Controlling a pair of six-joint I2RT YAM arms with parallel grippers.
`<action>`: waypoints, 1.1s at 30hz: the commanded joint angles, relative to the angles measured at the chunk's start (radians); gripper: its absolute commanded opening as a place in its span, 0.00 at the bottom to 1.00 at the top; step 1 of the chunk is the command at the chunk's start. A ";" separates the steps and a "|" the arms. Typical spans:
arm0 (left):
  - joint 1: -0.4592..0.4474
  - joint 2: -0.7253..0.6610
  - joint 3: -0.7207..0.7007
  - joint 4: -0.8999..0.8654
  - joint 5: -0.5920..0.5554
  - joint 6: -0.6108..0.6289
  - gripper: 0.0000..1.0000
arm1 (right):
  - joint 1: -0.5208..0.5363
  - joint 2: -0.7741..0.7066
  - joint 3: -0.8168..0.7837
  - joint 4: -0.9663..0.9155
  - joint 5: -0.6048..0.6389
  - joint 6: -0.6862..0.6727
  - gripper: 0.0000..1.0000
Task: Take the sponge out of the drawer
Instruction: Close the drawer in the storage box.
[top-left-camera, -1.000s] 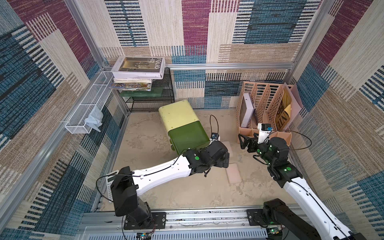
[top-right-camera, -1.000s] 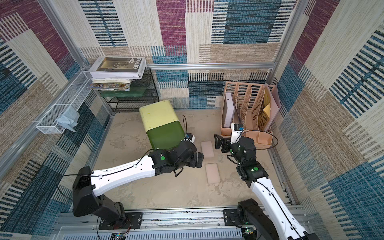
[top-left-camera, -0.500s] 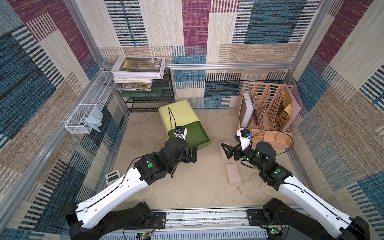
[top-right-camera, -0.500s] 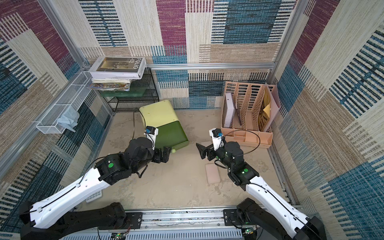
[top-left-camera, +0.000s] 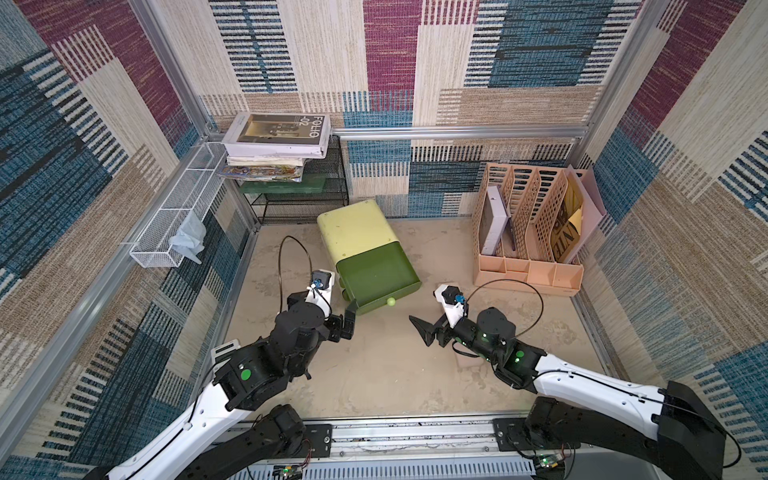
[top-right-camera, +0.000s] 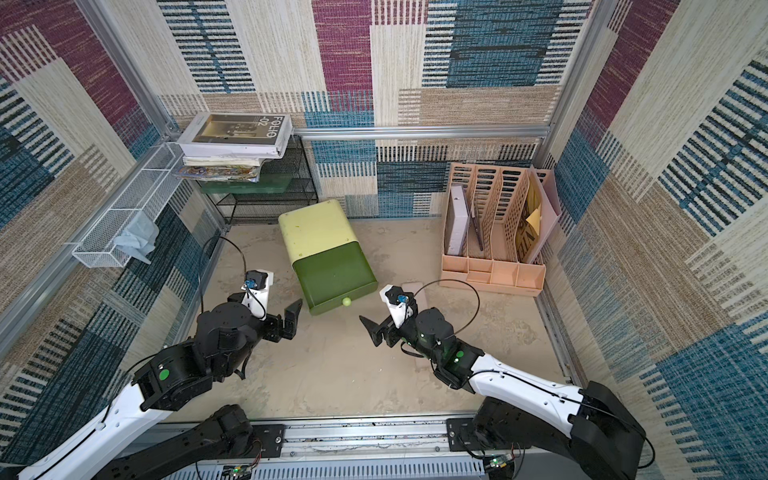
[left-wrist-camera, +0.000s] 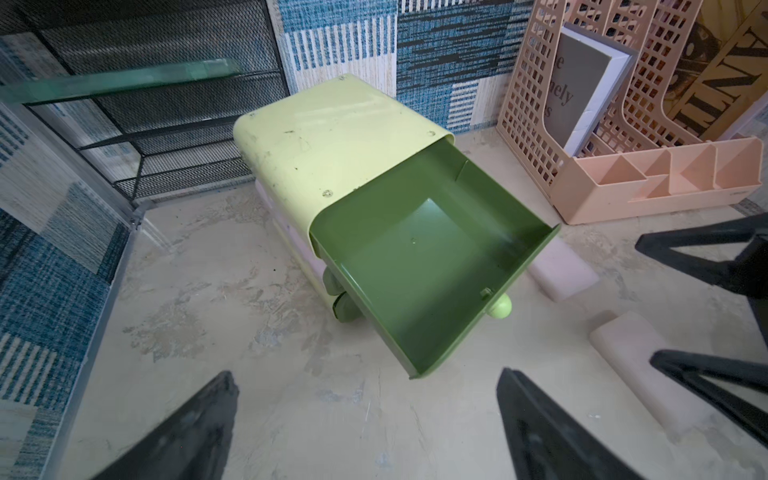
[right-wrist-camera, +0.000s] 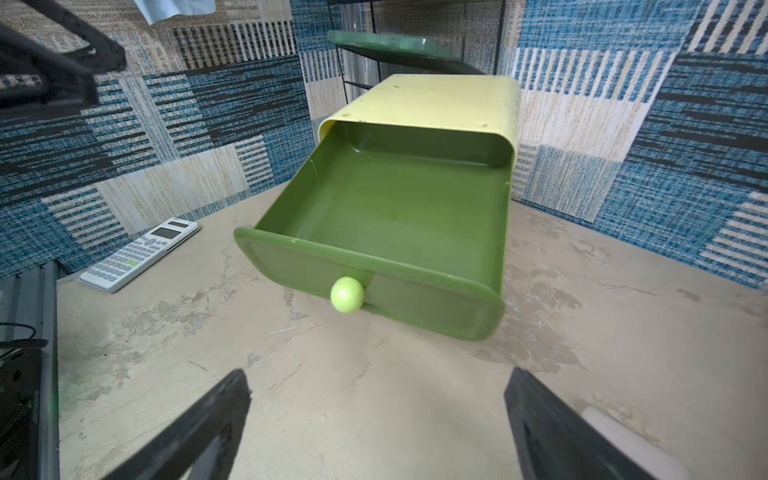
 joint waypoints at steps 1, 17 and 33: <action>0.001 -0.046 -0.030 -0.030 -0.034 0.028 1.00 | 0.036 0.047 -0.016 0.198 0.088 0.001 0.97; 0.001 -0.186 -0.101 -0.085 -0.080 -0.002 1.00 | 0.099 0.328 0.100 0.264 0.169 0.041 0.85; 0.001 -0.189 -0.102 -0.091 -0.085 -0.004 1.00 | 0.096 0.505 0.219 0.212 0.232 0.126 0.68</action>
